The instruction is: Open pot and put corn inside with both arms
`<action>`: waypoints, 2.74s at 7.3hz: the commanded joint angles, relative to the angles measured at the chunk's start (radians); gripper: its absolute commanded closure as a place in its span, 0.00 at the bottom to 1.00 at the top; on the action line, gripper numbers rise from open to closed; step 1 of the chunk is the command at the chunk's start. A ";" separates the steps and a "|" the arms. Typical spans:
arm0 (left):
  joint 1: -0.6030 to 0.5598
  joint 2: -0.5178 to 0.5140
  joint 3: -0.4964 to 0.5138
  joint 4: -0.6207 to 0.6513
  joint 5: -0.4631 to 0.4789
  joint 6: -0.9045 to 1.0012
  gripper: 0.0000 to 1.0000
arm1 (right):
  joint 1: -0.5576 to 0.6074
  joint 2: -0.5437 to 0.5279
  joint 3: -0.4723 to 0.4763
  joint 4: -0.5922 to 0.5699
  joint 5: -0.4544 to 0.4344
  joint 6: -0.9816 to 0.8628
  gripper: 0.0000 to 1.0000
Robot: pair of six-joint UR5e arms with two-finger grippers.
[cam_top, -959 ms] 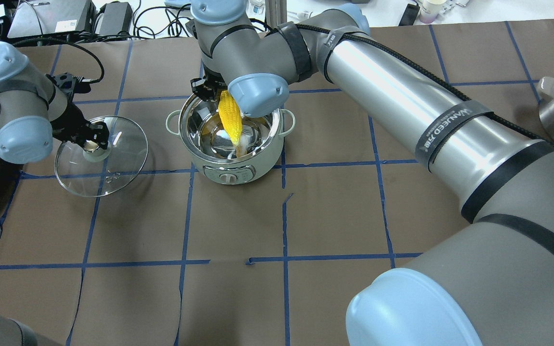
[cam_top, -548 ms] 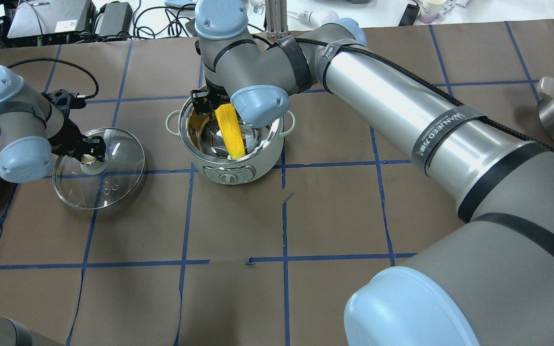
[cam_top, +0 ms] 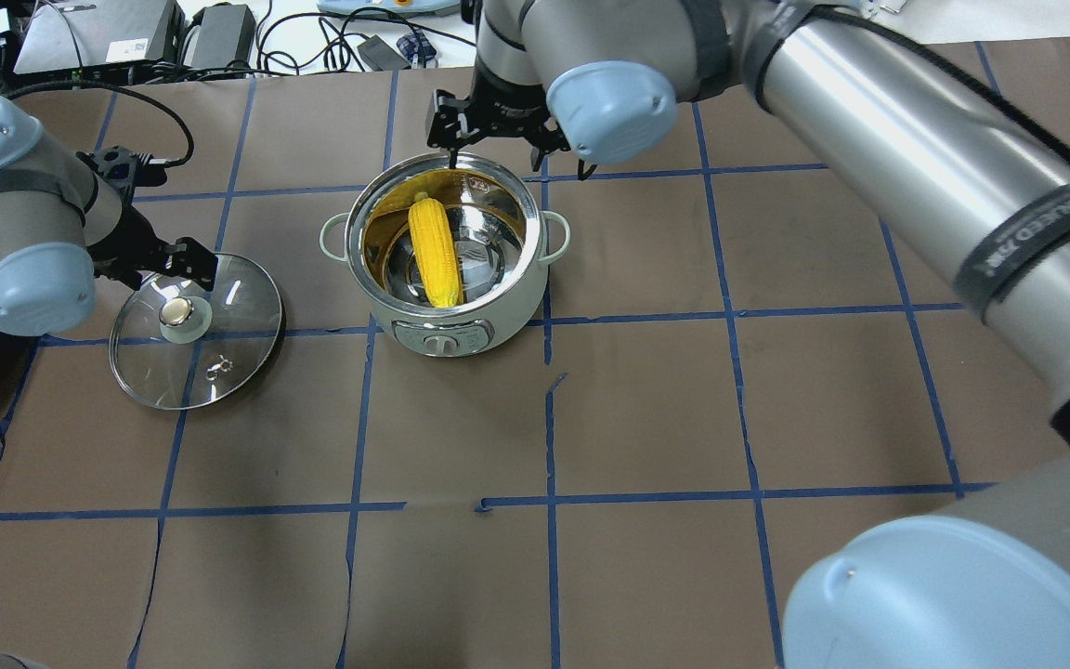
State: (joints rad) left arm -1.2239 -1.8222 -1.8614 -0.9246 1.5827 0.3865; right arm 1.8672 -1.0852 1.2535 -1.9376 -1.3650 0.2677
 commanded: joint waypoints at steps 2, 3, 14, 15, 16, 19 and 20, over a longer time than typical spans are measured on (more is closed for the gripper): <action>-0.191 0.089 0.334 -0.530 0.006 -0.206 0.00 | -0.225 -0.105 0.023 0.156 0.003 -0.120 0.00; -0.265 0.092 0.417 -0.627 0.005 -0.321 0.00 | -0.297 -0.142 0.071 0.208 -0.055 -0.254 0.00; -0.419 0.207 0.358 -0.591 -0.004 -0.420 0.00 | -0.270 -0.489 0.330 0.396 -0.264 -0.275 0.00; -0.414 0.207 0.358 -0.591 -0.004 -0.419 0.00 | -0.269 -0.511 0.317 0.420 -0.263 -0.280 0.00; -0.413 0.208 0.358 -0.591 -0.007 -0.420 0.00 | -0.269 -0.518 0.311 0.427 -0.258 -0.285 0.00; -0.414 0.208 0.358 -0.593 -0.006 -0.420 0.00 | -0.270 -0.518 0.313 0.425 -0.258 -0.283 0.00; -0.413 0.208 0.358 -0.593 -0.006 -0.420 0.00 | -0.270 -0.518 0.313 0.424 -0.258 -0.283 0.00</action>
